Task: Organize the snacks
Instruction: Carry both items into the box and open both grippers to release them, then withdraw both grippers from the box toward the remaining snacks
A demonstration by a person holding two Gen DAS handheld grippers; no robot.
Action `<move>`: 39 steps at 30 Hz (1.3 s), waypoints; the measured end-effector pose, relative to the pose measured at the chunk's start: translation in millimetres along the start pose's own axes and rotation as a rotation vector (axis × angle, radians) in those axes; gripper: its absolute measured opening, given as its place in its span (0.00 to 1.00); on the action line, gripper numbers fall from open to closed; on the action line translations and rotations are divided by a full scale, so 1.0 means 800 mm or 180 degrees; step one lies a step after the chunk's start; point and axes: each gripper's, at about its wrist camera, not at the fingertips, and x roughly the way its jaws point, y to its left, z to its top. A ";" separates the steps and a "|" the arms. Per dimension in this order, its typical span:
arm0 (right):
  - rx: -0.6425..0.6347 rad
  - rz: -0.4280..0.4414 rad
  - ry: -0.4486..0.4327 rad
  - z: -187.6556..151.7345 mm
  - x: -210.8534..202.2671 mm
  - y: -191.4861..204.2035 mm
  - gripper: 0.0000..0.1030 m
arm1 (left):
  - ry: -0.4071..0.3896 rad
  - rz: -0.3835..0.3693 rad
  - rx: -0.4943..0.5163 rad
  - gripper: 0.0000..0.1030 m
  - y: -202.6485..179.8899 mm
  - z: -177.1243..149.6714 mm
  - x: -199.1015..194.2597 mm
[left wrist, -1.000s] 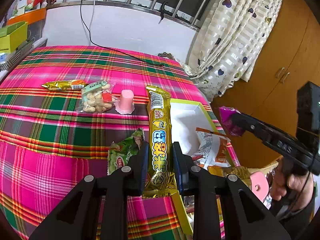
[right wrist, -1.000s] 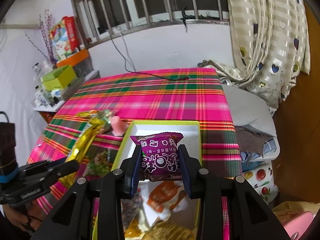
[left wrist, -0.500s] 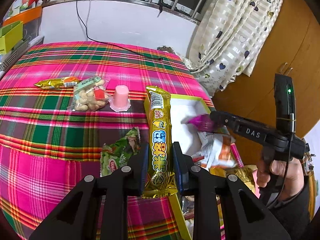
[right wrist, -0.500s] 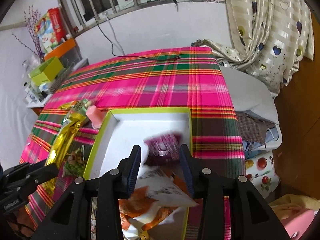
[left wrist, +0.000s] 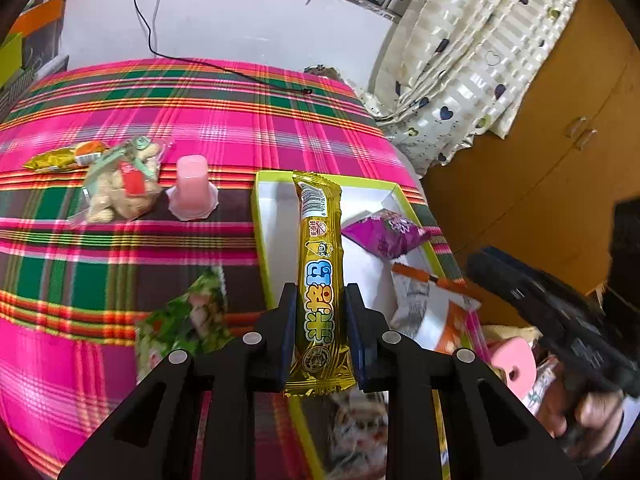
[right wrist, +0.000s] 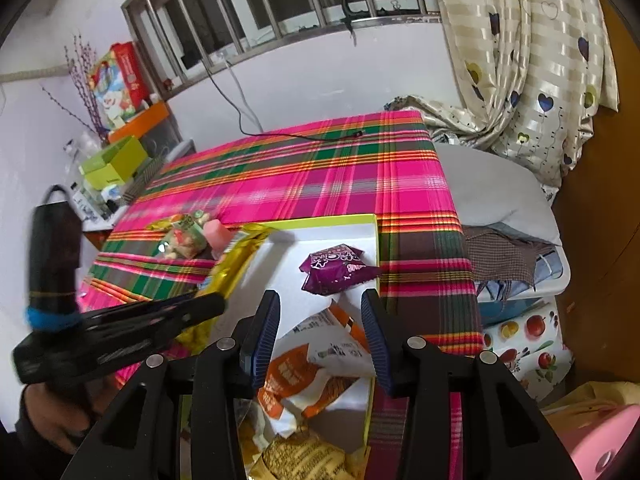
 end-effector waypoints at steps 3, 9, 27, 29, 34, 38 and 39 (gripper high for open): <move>0.0019 0.0008 -0.0027 -0.004 -0.008 -0.002 0.39 | 0.0036 0.0072 -0.0095 0.23 0.001 0.004 0.015; 0.0036 0.0044 -0.0033 -0.012 -0.014 -0.002 0.39 | 0.0018 0.0190 -0.0154 0.26 0.002 0.003 0.025; 0.0030 0.0132 -0.0144 -0.033 -0.052 0.024 0.39 | -0.0266 0.0114 0.0004 0.29 0.010 -0.020 -0.044; 0.0016 0.0160 -0.0147 -0.037 -0.055 0.029 0.40 | -0.0291 0.0094 0.0029 0.29 0.011 -0.025 -0.053; 0.0006 0.0206 -0.0195 -0.049 -0.067 0.039 0.44 | -0.0328 0.0056 0.0089 0.29 0.014 -0.042 -0.075; -0.0021 0.0241 -0.0238 -0.056 -0.076 0.048 0.45 | -0.0345 0.0037 0.0089 0.29 0.023 -0.054 -0.092; -0.0030 0.0251 -0.0239 -0.058 -0.078 0.050 0.45 | -0.0357 0.0040 0.0078 0.29 0.026 -0.057 -0.097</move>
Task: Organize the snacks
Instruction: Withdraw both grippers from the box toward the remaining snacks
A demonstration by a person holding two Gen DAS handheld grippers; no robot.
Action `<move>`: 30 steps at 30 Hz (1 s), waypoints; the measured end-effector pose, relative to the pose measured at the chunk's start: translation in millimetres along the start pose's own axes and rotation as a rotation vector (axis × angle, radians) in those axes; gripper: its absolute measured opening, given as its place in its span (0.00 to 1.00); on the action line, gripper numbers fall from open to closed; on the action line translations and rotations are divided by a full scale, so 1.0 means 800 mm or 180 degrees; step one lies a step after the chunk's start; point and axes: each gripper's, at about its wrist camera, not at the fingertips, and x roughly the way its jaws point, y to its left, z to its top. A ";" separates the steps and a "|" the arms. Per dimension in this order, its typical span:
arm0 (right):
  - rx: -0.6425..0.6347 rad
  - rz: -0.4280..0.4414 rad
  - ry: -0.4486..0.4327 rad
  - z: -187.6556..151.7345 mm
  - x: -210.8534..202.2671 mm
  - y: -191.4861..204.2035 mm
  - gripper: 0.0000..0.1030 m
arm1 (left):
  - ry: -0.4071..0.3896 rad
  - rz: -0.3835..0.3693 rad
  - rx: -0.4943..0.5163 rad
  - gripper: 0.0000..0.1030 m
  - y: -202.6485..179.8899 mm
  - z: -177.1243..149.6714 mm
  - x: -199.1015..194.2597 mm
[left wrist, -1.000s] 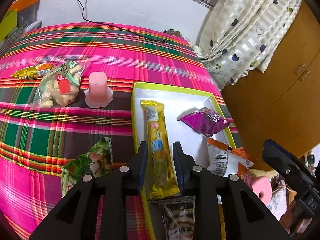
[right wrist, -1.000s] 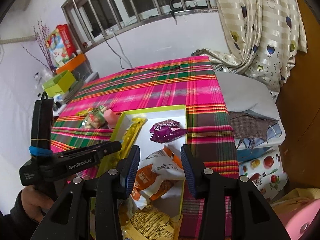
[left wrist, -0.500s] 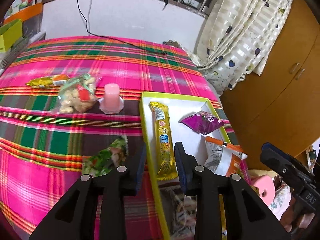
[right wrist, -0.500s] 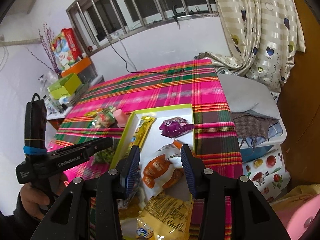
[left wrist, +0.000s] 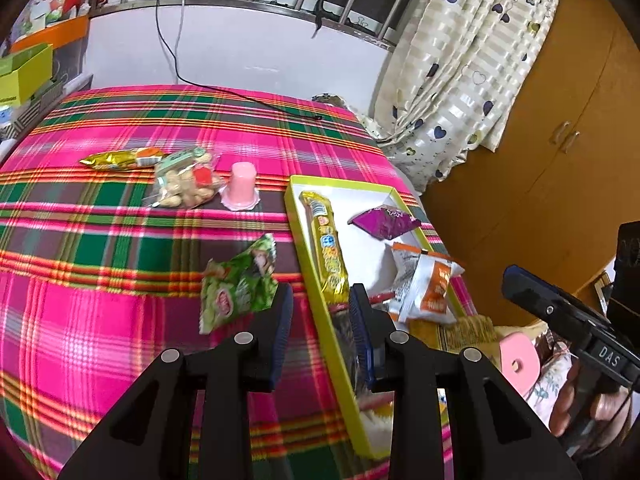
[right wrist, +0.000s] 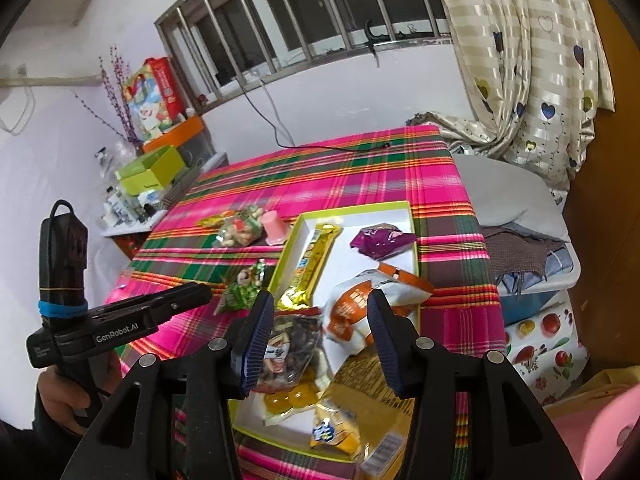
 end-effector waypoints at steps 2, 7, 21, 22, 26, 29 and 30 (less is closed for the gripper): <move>-0.0027 0.0031 -0.0007 -0.002 -0.003 0.006 0.46 | -0.0025 0.0007 -0.0017 0.29 0.005 -0.003 -0.008; -0.0099 0.0089 0.0004 -0.004 -0.007 0.020 0.46 | -0.0093 0.0026 -0.0078 0.29 0.020 -0.012 -0.028; -0.0312 0.0129 0.0116 0.001 0.002 0.061 0.46 | -0.0242 0.0079 -0.0292 0.29 0.062 -0.020 -0.062; -0.0330 0.0125 0.0123 0.002 0.003 0.065 0.46 | -0.0252 0.0087 -0.0305 0.29 0.065 -0.020 -0.063; -0.0391 0.0115 0.0155 0.006 0.009 0.075 0.46 | -0.0280 0.0107 -0.0342 0.29 0.076 -0.022 -0.068; -0.0440 0.0109 0.0177 0.010 0.015 0.082 0.46 | -0.0279 0.0119 -0.0390 0.29 0.085 -0.024 -0.070; -0.0461 0.0110 0.0187 0.011 0.017 0.085 0.46 | -0.0278 0.0117 -0.0414 0.29 0.089 -0.025 -0.070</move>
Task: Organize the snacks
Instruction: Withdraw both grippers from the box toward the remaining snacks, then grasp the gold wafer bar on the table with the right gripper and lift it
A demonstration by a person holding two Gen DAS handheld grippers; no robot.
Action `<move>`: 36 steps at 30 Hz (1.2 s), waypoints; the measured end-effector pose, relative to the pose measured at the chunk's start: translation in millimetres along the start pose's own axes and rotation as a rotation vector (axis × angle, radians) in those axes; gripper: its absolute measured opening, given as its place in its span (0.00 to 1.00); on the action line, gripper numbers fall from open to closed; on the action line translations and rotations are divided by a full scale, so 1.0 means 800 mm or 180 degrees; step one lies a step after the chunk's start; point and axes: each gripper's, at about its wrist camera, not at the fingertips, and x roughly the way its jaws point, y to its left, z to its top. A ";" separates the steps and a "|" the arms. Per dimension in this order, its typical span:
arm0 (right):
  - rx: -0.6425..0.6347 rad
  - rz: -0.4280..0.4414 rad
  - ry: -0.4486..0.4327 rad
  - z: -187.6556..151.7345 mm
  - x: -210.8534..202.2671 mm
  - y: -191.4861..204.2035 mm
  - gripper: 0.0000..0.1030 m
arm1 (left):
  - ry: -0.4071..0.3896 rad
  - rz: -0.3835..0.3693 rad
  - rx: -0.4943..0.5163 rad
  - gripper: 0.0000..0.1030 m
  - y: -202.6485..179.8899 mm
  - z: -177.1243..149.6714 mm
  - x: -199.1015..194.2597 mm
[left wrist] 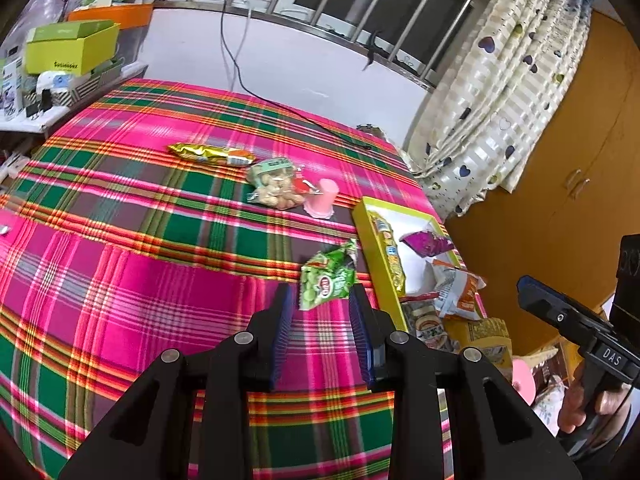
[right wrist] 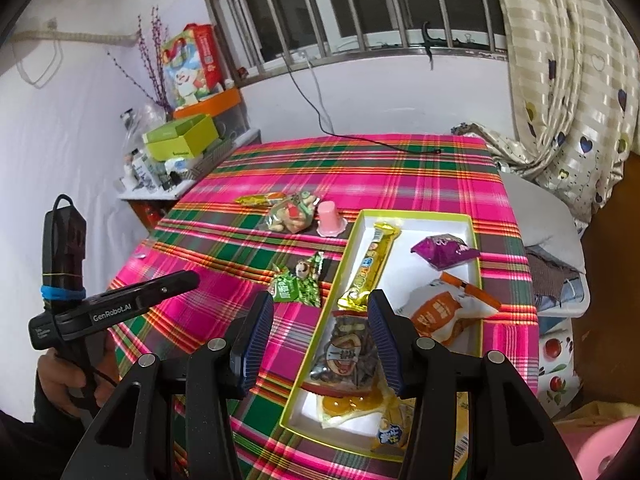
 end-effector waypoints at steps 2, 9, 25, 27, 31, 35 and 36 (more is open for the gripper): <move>-0.0044 -0.0005 0.0023 0.004 0.005 0.005 0.46 | 0.0005 0.0012 -0.0039 0.29 0.007 0.000 0.000; -0.0251 0.0025 0.0105 0.026 0.035 0.030 0.46 | -0.0024 0.0072 -0.0151 0.29 0.032 0.001 -0.003; -0.0890 0.0103 0.0468 0.095 0.161 0.091 0.50 | -0.0006 0.0274 -0.0454 0.29 0.111 0.016 0.004; -0.0995 0.0106 0.0532 0.102 0.180 0.099 0.50 | -0.0002 0.0308 -0.0477 0.29 0.120 0.021 0.007; -0.1361 0.0123 0.0692 0.121 0.229 0.119 0.50 | 0.0014 0.0354 -0.0478 0.29 0.134 0.032 0.014; -0.1617 0.0156 0.0805 0.142 0.270 0.135 0.50 | 0.0068 0.0355 -0.0473 0.29 0.145 0.043 0.026; -0.1667 0.0166 0.0836 0.145 0.277 0.137 0.50 | 0.0081 0.0351 -0.0471 0.29 0.147 0.045 0.029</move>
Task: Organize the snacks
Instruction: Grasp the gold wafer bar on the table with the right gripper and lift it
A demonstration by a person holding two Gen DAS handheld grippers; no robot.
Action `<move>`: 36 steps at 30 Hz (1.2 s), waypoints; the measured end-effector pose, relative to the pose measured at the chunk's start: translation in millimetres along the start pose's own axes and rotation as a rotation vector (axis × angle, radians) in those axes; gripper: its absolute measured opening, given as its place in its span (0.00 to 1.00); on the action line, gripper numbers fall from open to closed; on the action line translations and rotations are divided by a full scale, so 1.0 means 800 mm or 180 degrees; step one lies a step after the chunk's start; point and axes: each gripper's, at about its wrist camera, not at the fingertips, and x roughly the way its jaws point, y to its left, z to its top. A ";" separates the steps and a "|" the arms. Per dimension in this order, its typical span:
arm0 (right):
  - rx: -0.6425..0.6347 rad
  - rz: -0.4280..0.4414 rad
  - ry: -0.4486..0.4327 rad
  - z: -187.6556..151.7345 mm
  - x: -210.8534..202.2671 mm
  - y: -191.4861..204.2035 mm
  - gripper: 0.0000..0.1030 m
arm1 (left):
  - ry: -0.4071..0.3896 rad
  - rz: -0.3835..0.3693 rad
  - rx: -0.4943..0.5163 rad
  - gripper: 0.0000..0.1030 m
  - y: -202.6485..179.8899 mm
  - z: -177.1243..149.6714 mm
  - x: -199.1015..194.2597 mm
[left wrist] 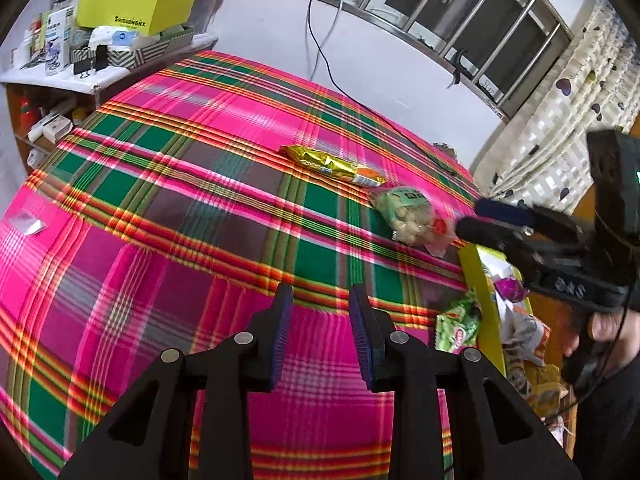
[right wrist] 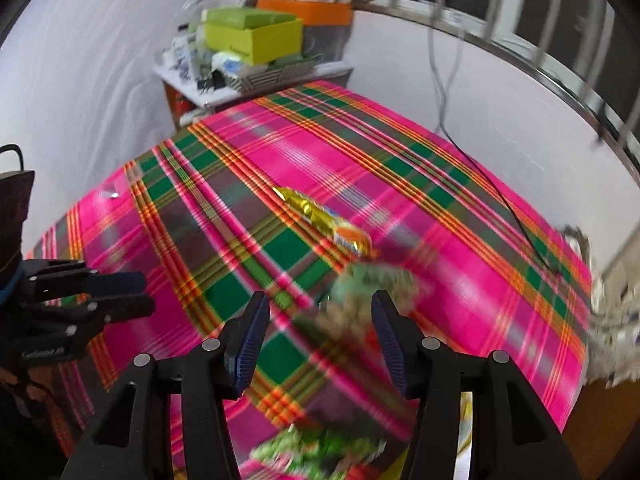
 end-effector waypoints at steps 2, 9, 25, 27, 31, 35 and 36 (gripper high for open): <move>-0.0158 0.0007 0.0068 0.019 0.019 0.001 0.50 | 0.0053 -0.0026 -0.0002 0.29 0.004 0.005 0.009; -0.0495 0.0083 0.0315 0.063 0.079 -0.006 0.50 | 0.0118 -0.0006 -0.0048 0.29 0.018 0.013 0.026; -0.0415 0.0188 0.0787 0.089 0.180 -0.016 0.23 | 0.0240 0.0020 -0.0226 0.29 0.041 0.014 0.048; -0.0502 0.0170 0.0782 0.086 0.178 -0.007 0.19 | 0.0237 0.0013 -0.0224 0.29 0.040 0.014 0.048; -0.0500 0.0186 0.0582 0.092 0.153 0.004 0.19 | 0.0218 0.0012 -0.0184 0.29 0.035 0.016 0.046; -0.0376 0.0275 0.0258 0.105 0.105 0.008 0.19 | 0.0178 0.0009 -0.0194 0.29 0.034 0.019 0.042; -0.0366 0.0295 0.0192 0.106 0.092 0.010 0.19 | 0.0167 0.0005 -0.0193 0.29 0.033 0.018 0.040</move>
